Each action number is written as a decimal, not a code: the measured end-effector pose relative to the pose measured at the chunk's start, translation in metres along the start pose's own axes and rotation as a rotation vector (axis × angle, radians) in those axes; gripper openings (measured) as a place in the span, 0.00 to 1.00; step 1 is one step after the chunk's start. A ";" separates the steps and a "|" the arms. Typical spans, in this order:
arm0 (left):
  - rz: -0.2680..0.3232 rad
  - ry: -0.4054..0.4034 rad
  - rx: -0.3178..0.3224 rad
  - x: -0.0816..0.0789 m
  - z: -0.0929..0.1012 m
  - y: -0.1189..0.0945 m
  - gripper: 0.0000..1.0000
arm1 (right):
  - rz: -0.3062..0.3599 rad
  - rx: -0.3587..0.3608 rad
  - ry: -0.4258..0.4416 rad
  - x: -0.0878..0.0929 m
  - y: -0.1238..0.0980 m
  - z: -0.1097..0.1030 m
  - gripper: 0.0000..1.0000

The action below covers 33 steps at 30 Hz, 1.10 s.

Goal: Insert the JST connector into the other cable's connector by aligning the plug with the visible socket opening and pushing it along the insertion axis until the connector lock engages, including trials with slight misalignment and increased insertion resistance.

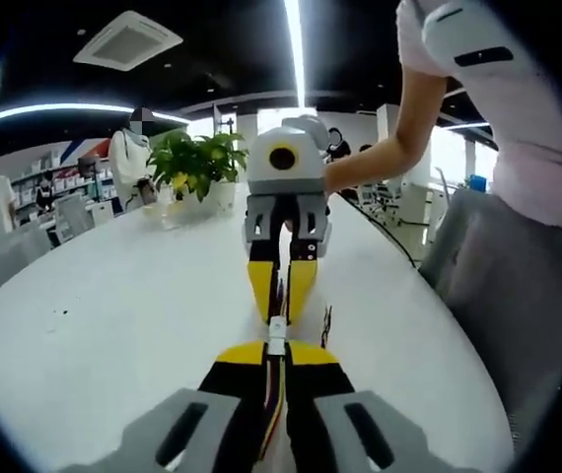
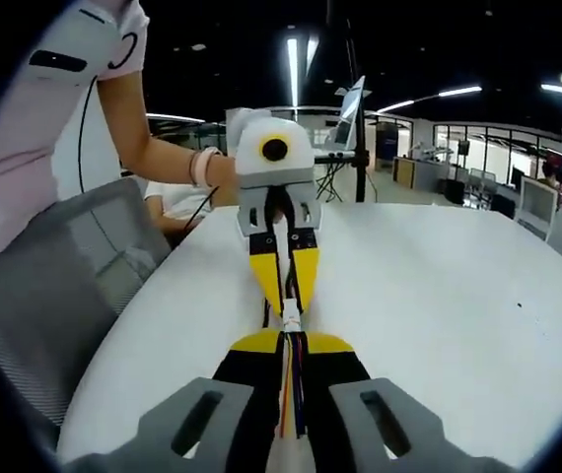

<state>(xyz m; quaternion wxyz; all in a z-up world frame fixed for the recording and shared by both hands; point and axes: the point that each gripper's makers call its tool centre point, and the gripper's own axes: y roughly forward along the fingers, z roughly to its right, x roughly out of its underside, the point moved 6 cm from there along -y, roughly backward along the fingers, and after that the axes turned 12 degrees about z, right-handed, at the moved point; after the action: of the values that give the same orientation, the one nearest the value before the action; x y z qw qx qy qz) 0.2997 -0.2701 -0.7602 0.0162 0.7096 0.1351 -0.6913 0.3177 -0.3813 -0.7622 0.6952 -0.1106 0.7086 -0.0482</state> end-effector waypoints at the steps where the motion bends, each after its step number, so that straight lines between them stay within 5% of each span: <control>1: -0.001 0.000 0.001 0.000 0.000 0.000 0.00 | -0.001 0.000 -0.002 0.000 0.000 0.000 0.03; 16: -0.036 -0.048 -0.029 0.034 -0.021 0.009 0.00 | -0.049 0.042 0.027 0.033 0.008 0.021 0.04; 33: -0.065 -0.049 -0.021 0.050 -0.019 0.022 0.00 | -0.052 0.068 0.085 0.054 0.008 0.018 0.05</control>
<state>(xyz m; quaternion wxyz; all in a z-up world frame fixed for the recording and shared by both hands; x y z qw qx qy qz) 0.3230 -0.2788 -0.8126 0.0047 0.6876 0.1651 -0.7071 0.3349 -0.3841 -0.8175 0.6663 -0.1031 0.7324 -0.0953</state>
